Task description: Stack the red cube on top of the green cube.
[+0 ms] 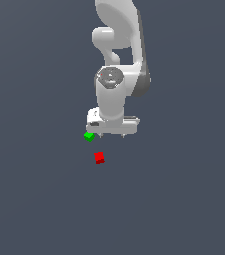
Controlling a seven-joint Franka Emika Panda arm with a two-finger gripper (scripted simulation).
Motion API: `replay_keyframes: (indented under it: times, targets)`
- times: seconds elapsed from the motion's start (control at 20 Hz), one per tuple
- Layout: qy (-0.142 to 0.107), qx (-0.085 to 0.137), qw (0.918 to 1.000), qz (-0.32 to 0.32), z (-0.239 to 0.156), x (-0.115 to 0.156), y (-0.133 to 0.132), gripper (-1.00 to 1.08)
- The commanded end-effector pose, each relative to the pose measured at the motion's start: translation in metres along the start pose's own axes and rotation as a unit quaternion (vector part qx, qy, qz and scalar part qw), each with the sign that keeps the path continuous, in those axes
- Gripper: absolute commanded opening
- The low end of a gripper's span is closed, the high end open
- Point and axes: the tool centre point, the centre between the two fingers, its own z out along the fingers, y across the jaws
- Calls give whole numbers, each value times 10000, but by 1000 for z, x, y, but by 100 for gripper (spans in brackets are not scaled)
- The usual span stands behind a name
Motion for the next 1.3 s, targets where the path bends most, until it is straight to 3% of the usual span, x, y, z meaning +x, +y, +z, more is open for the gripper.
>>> replay_keyframes:
  times: [0.0,0.45,1.25]
  targets:
    - [0,0,10000,0,0,0,0,100]
    - [35,-15,9998,-213,11,6,11,100]
    - [211,-81,9918,-1257,65,43,59,100]
